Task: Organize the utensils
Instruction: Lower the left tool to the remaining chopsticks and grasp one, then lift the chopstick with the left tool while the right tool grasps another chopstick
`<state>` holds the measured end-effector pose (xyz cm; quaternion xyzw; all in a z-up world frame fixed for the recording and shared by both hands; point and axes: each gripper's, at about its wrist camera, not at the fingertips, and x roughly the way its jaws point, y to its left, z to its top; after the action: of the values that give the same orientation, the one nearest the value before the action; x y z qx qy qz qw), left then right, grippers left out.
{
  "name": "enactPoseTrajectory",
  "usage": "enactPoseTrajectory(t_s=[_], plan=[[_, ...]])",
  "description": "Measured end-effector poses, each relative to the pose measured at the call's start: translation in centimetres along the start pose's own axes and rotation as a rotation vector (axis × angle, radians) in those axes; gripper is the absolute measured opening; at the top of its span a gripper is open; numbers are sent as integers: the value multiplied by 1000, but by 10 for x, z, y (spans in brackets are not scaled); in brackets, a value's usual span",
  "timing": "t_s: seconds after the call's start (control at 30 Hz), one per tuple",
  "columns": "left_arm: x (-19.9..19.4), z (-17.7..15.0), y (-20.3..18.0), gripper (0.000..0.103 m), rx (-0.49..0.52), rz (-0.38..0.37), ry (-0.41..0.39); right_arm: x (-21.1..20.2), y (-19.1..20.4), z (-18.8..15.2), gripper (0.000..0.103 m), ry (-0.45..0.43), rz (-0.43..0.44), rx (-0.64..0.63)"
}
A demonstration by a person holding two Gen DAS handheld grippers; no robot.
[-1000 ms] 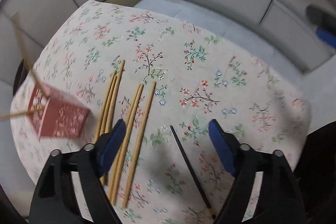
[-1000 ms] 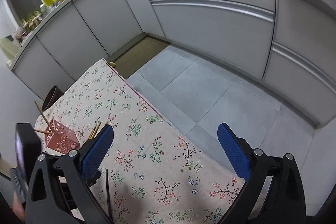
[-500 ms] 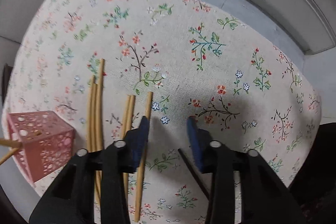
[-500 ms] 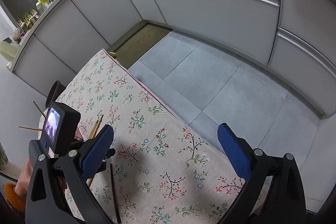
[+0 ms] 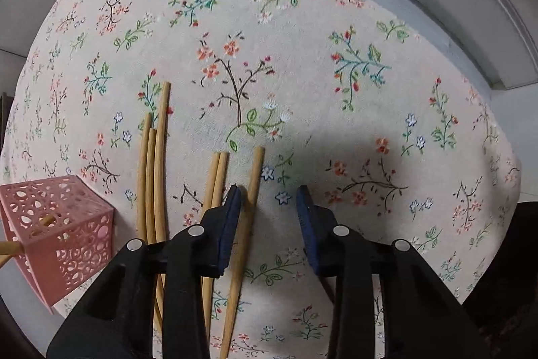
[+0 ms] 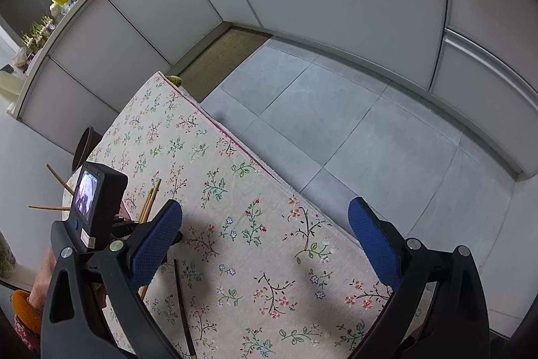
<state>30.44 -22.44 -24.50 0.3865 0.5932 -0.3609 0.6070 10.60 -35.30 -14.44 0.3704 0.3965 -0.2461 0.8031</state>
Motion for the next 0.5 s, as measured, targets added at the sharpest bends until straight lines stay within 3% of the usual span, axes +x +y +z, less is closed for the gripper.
enactPoseTrajectory(t_s=[0.2, 0.27, 0.33, 0.5], plan=[[5, -3, 21, 35, -85, -65, -6, -1, -3, 2, 96, -6, -11, 4], [4, -13, 24, 32, -137, -70, -57, 2, -2, 1, 96, 10, -11, 2], [1, -26, 24, 12, -196, -64, -119, 7, 1, -1, 96, 37, -14, -9], [-21, -75, 8, 5, -266, -10, -331, 26, 15, -18, 96, 131, -7, -60]])
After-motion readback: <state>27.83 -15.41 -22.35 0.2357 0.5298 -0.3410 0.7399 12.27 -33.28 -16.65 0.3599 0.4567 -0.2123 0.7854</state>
